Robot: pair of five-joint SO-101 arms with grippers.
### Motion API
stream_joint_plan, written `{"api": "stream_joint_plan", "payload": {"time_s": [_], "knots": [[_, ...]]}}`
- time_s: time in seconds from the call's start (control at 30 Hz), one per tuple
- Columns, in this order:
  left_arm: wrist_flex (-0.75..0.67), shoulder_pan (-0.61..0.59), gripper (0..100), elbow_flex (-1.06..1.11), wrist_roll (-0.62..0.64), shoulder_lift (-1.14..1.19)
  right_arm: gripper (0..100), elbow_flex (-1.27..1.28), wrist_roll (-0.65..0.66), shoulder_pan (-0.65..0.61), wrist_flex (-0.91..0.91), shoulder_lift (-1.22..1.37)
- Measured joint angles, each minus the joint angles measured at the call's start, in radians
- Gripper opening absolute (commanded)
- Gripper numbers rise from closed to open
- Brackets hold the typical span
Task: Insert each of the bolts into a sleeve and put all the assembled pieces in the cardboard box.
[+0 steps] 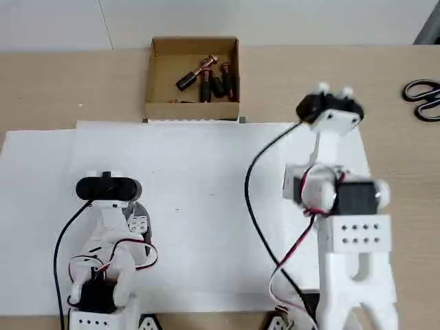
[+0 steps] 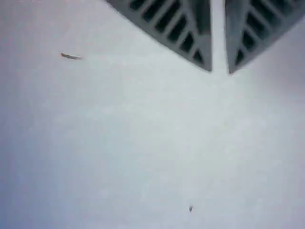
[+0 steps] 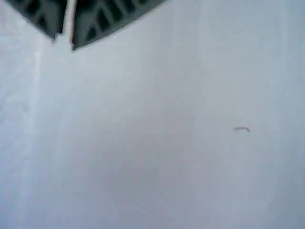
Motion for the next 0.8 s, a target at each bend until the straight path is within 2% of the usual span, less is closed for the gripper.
{"api": "stream_joint_plan", "payload": {"time_s": [0.33, 0.8], "knots": [[0.0, 0.0, 1, 0.0, 0.0, 0.0, 0.3, 0.555, 0.075, -0.011, -0.292, -0.298], [0.0, 0.0, 1, 0.0, 0.0, 0.0, 0.3, 0.954, 0.081, -0.011, -0.319, -0.763]]}}
